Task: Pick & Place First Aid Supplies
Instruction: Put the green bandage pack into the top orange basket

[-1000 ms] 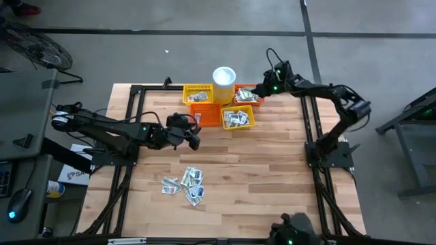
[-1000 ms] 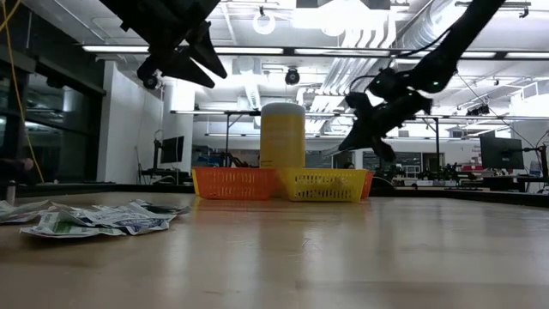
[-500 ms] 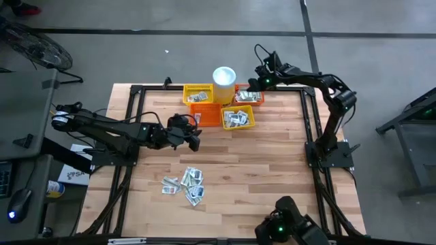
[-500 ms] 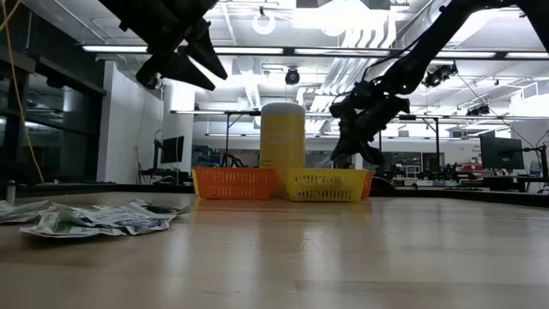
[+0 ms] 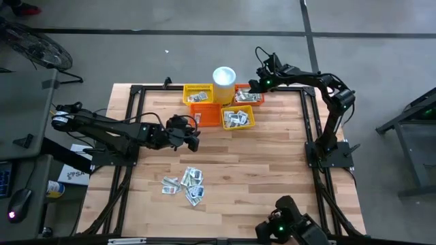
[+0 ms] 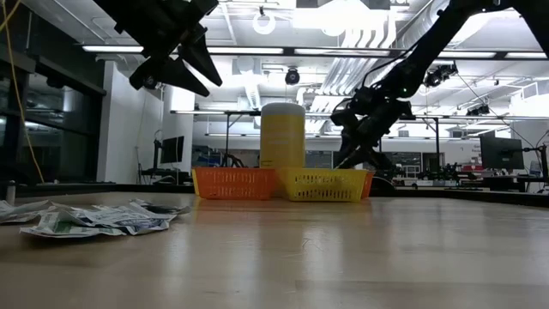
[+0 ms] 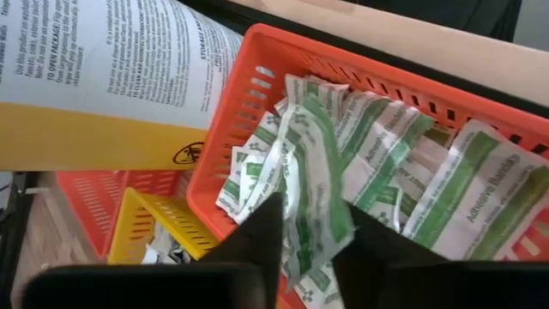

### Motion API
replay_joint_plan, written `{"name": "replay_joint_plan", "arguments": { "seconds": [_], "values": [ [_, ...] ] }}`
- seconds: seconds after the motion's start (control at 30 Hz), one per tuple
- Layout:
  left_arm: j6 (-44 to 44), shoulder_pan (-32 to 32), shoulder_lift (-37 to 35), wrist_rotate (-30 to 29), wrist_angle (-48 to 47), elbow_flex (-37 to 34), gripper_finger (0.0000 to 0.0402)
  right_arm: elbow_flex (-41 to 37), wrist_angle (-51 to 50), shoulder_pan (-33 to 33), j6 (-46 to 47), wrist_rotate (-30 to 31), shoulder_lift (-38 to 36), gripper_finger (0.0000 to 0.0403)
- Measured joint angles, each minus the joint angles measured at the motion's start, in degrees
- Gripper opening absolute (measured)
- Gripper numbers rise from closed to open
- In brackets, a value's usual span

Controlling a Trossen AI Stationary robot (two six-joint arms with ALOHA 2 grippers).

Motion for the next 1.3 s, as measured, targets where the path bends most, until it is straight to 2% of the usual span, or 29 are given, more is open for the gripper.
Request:
{"name": "replay_joint_plan", "arguments": {
  "seconds": [0.17, 0.3, 0.57, 0.77, 1.0, 1.3],
  "values": [
    [-1.2, 0.0, 0.0, 0.0, -1.1, 0.0, 0.0154, 0.0, -0.7, -0.8, -0.1, -0.2, -0.2, 0.0148],
    [-2.8, 0.0, 0.0, 0.2, -3.5, 0.0, 0.0154, 0.0, -2.9, -2.4, -1.0, -0.2, -1.5, 0.0185],
    [-5.8, 0.0, 0.0, 0.7, -7.3, 0.0, 0.0154, 0.0, -10.6, -5.7, -6.3, 0.0, -5.2, 0.0197],
    [-8.9, 0.0, 0.0, 3.7, -12.1, 0.0, 0.0154, 0.0, -17.0, -7.2, -12.3, 0.1, -8.9, 0.0198],
    [-14.6, 0.0, 0.0, 12.2, -18.5, 0.0, 0.0154, 0.0, -20.8, -7.1, -16.5, 0.0, -13.4, 0.0197],
    [-17.9, -0.2, 0.0, 30.6, -30.4, 0.0, 0.0154, 0.0, -24.5, -5.1, -18.8, -0.2, -20.0, 0.0198]
  ]
}}
